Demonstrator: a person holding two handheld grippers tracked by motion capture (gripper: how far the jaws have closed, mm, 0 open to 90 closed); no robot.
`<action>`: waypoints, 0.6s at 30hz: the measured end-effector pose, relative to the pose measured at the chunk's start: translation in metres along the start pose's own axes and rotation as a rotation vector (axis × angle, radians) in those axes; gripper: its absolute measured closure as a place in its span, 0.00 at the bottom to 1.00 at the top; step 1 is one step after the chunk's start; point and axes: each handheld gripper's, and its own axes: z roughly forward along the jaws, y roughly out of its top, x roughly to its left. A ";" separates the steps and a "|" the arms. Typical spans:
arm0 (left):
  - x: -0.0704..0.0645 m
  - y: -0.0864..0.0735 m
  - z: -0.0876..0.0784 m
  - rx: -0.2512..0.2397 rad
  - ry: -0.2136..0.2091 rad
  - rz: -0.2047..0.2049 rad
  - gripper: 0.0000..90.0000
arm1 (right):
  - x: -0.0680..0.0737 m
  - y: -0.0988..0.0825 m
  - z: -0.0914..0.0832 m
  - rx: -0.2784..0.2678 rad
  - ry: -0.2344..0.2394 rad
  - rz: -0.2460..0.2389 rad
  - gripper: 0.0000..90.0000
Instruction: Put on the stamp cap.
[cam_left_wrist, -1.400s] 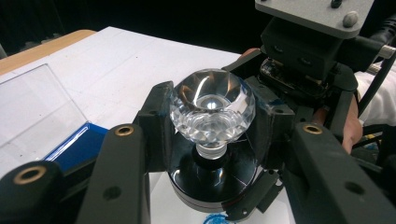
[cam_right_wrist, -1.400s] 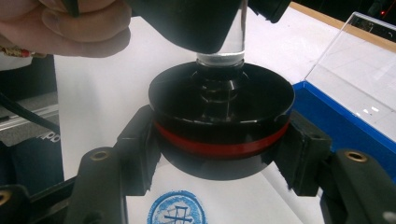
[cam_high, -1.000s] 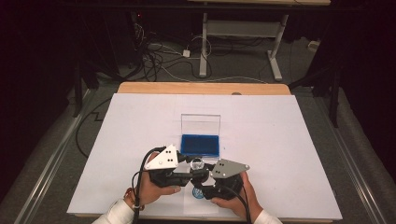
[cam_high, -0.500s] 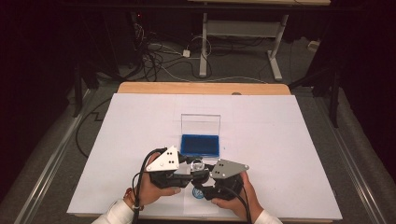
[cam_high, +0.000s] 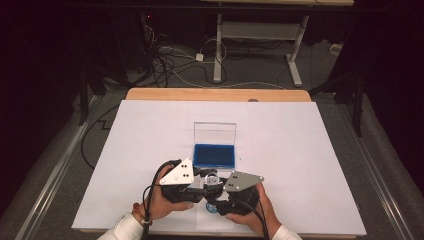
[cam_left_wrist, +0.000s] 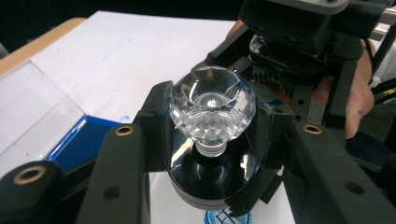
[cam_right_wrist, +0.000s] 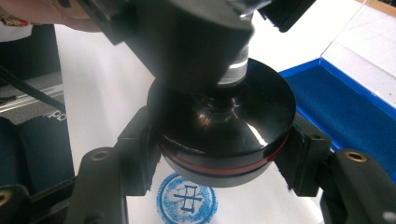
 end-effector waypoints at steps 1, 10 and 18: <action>0.000 0.000 0.000 -0.001 -0.002 0.003 0.61 | 0.000 0.000 0.000 0.000 0.006 0.004 0.43; -0.003 0.001 0.002 0.005 0.005 0.014 0.61 | -0.002 -0.001 -0.001 0.011 0.002 0.018 0.43; -0.003 0.000 0.006 0.031 -0.011 0.008 0.61 | 0.000 -0.002 0.001 0.035 -0.007 0.012 0.43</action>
